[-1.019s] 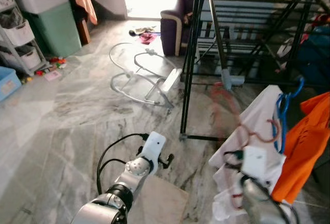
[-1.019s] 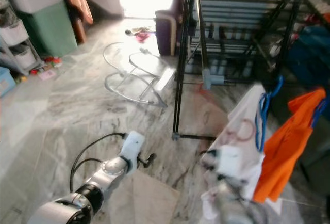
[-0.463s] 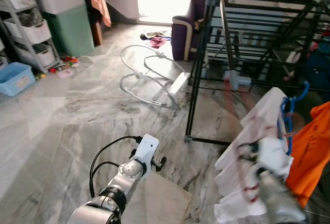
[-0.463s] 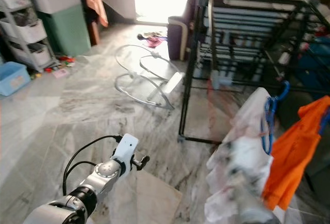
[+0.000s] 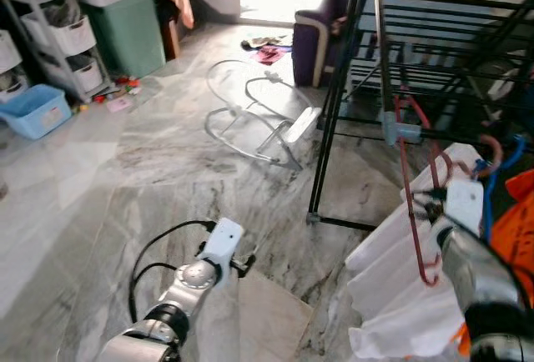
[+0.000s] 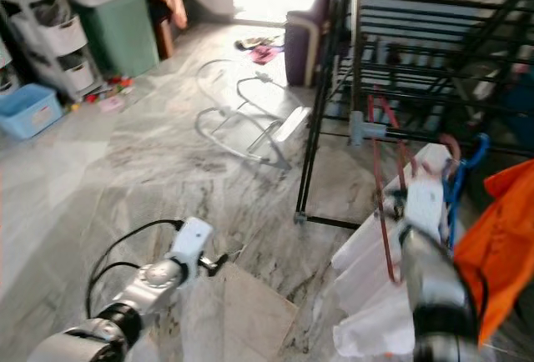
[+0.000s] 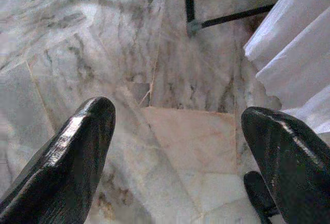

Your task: Hang hanger

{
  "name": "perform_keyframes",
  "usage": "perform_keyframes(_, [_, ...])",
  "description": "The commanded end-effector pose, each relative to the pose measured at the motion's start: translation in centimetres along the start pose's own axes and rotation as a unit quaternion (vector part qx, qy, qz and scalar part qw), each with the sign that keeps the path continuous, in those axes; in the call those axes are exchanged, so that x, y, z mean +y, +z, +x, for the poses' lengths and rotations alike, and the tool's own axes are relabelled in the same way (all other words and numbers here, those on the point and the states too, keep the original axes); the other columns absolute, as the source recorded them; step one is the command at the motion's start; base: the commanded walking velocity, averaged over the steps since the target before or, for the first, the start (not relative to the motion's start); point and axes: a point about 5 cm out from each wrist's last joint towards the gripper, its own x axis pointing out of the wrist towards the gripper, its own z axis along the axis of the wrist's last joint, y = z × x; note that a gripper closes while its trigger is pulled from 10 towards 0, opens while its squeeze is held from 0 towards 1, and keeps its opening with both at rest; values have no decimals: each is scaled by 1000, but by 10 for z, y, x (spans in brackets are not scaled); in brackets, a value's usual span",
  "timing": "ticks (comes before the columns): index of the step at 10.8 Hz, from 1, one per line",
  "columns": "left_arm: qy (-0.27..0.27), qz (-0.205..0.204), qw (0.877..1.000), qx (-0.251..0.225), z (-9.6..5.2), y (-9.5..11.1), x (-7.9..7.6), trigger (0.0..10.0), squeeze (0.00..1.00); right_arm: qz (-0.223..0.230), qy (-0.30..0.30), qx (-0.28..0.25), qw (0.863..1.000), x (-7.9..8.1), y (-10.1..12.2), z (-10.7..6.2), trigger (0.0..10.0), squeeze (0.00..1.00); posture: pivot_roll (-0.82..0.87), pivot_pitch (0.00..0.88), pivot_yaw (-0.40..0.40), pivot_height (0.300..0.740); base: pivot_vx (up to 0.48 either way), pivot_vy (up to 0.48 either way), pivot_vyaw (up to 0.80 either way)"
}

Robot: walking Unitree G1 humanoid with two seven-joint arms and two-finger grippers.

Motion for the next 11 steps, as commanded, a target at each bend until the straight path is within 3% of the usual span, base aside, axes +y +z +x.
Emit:
perform_keyframes(1, [1,5,1000,0,-2,-3,3,10000,0,2,1,4,1000,-3,3,3,10000,0,53,100,-46,740,0,0,0])
perform_keyframes(4, [20,2,1000,8,-12,-17,21,10000,0,11,13,27,999,-1,14,15,10000,0,120,158,-63,740,0,0,0])
perform_keyframes(11, [36,0,999,14,-22,-33,32,10000,0,62,14,38,997,-7,40,24,10000,0,181,191,-90,740,0,0,0])
